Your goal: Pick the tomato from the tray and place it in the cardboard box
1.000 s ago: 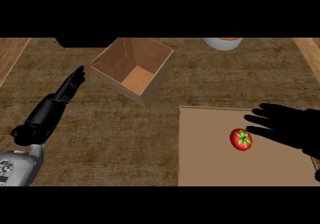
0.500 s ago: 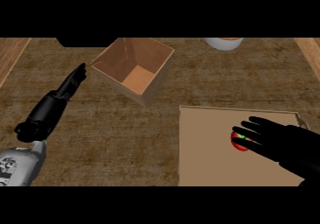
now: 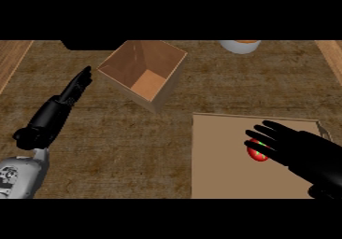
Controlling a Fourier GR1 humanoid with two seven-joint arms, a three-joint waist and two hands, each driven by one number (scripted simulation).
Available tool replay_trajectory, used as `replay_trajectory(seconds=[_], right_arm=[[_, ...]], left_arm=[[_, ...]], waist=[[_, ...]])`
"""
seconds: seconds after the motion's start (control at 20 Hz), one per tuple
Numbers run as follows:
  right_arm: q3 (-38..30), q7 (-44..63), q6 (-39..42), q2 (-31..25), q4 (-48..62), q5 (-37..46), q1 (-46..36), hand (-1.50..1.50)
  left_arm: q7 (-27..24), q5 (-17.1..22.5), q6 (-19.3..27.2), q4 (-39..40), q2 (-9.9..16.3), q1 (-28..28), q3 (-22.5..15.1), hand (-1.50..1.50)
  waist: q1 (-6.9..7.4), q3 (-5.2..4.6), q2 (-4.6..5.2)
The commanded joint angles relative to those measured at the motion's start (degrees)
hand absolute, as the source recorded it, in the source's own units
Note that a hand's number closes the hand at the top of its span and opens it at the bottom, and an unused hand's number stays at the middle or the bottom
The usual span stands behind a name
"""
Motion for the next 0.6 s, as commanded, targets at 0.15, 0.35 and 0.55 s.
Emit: replay_trajectory(seconds=[0.15,0.35,0.55], right_arm=[[3.0,2.2,-1.0,8.2,8.1,9.5,-4.1,-1.5],[-0.4,-3.1,-1.4,6.8,6.2,10.5,0.3,-1.5],[1.5,-3.8,-0.5,10.3,8.8,13.7,-2.4,-1.5]], left_arm=[[-2.0,-3.5,-0.4,2.0,-2.2,0.0,0.7,0.0],[0.7,-3.5,-2.2,-1.6,-2.6,1.6,2.4,0.0],[-3.1,-3.7,-3.4,1.7,-3.4,1.0,4.0,0.0]], waist=[[0.2,0.0,0.07],[-0.03,0.01,-0.02],[0.06,0.0,0.02]])
